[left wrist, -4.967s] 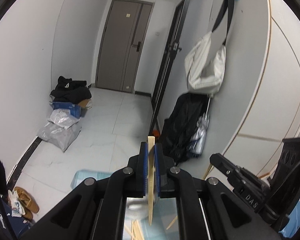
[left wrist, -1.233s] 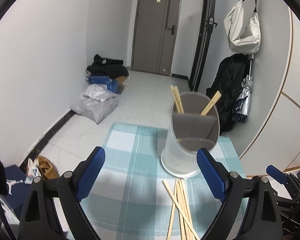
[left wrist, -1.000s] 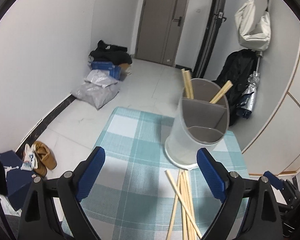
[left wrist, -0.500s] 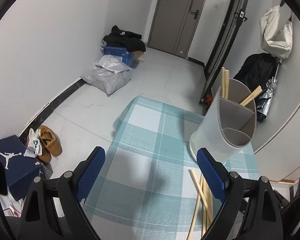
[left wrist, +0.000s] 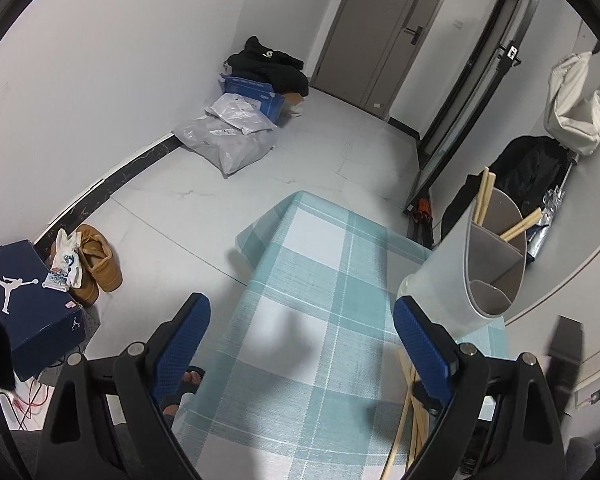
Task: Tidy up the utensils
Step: 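Lower the right gripper to the chopstick pile and close on chopsticks, then lift chopsticks with the right gripper while the left gripper grasps one chopstick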
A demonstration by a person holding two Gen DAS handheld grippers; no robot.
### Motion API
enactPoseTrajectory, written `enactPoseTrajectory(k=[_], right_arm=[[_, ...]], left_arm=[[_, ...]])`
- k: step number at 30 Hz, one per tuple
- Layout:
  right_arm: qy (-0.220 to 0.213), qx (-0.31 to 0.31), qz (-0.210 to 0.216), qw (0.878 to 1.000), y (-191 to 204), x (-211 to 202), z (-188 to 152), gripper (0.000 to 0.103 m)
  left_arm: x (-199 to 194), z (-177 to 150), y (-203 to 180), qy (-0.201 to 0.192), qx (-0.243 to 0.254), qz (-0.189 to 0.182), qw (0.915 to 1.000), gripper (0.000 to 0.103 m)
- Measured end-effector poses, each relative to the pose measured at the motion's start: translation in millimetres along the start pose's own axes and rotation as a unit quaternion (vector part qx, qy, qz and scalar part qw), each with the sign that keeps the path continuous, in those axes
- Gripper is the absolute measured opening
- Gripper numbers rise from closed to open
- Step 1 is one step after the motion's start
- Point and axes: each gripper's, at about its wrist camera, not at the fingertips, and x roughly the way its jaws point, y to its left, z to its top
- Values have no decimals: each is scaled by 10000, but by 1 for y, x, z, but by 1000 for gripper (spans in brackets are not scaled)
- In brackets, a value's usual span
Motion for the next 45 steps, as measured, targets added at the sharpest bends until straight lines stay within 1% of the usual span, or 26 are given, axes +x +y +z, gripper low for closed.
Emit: enactPoseTrajectory(k=[1, 3, 5, 9, 12, 14, 15, 19, 21, 25, 29, 32, 34, 37, 41, 45], right_arm=[[87, -118, -9, 9999, 5, 8, 3, 53], [207, -309, -56, 9993, 14, 20, 8, 47], [290, -488, -164, 9983, 22, 30, 11, 46], [477, -644, -427, 9959, 27, 44, 13, 32], [538, -675, -479, 9951, 28, 51, 15, 24], [559, -656, -435, 9953, 29, 53, 16, 14], [578, -638, -422, 9954, 29, 54, 17, 7], [660, -425, -282, 9965, 22, 52, 19, 6], [631, -330, -260, 9971, 18, 48, 19, 6], [465, -105, -170, 9987, 7, 30, 16, 6], [254, 172, -45, 9995, -10, 5, 15, 6], [37, 529, 102, 9985, -27, -14, 12, 6], [-90, 850, 296, 9959, -42, -23, 10, 6], [-334, 1469, 528, 9872, -66, -38, 4, 6], [-663, 2333, 805, 9668, -101, -50, -13, 6], [-907, 2720, 802, 9546, -120, -52, -25, 6]], left_arm=[[0, 1, 2, 2, -30, -1, 10000, 91], [0, 2, 5, -10, -78, 16, 10000, 91], [0, 2, 7, -3, -116, 33, 9999, 91], [0, 4, 13, -4, -213, 4, 9998, 91], [-1, 5, 14, -44, -216, 20, 9998, 91], [-1, 5, 14, -53, -225, 28, 9997, 91], [-1, 5, 15, -55, -223, 26, 9997, 91], [-1, 4, 16, -66, -194, 68, 9998, 91], [0, 4, 16, -47, -190, 82, 9998, 91], [2, 2, 14, -18, -122, 90, 9999, 91], [5, -2, 5, 55, 100, 70, 9999, 91], [8, -6, -1, 135, 275, 71, 9995, 91], [12, -10, -8, 234, 439, 69, 9987, 91], [18, -18, -19, 446, 678, 15, 9967, 91], [27, -32, -40, 783, 1107, -69, 9907, 91], [33, -45, -53, 1046, 1385, -77, 9848, 91]])
